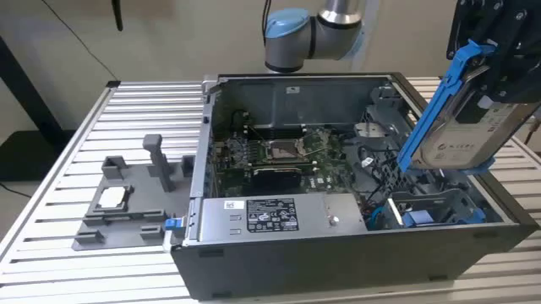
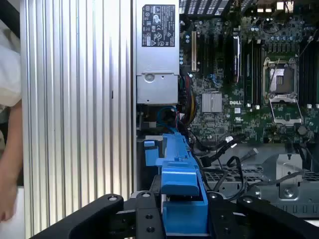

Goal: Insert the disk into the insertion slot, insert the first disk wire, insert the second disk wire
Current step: 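Insert the disk into the insertion slot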

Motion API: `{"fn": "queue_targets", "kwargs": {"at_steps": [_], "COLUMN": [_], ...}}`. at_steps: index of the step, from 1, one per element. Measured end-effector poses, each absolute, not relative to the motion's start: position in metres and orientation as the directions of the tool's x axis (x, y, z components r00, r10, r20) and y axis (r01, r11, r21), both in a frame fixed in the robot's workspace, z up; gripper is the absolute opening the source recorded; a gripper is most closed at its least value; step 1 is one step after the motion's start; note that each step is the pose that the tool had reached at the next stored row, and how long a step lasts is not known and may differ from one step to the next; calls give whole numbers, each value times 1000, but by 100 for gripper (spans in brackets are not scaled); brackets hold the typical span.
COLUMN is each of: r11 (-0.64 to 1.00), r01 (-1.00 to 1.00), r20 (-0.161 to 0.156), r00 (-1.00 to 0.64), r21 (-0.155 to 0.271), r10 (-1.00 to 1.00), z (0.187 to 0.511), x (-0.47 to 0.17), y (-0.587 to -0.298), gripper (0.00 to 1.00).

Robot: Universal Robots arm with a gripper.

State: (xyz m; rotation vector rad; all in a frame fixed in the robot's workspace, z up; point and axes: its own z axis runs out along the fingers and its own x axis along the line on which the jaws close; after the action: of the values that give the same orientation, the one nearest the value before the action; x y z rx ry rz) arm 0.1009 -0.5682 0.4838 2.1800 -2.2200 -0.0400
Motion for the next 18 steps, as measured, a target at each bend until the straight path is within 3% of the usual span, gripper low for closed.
{"fn": "queue_targets", "kwargs": {"at_steps": [18], "r11": [18], "r01": [-999], "r20": [5], "r00": [-18], "r21": [39], "r10": [-1000], "z": [479], "x": [101], "y": [-569], "gripper": [33]}}
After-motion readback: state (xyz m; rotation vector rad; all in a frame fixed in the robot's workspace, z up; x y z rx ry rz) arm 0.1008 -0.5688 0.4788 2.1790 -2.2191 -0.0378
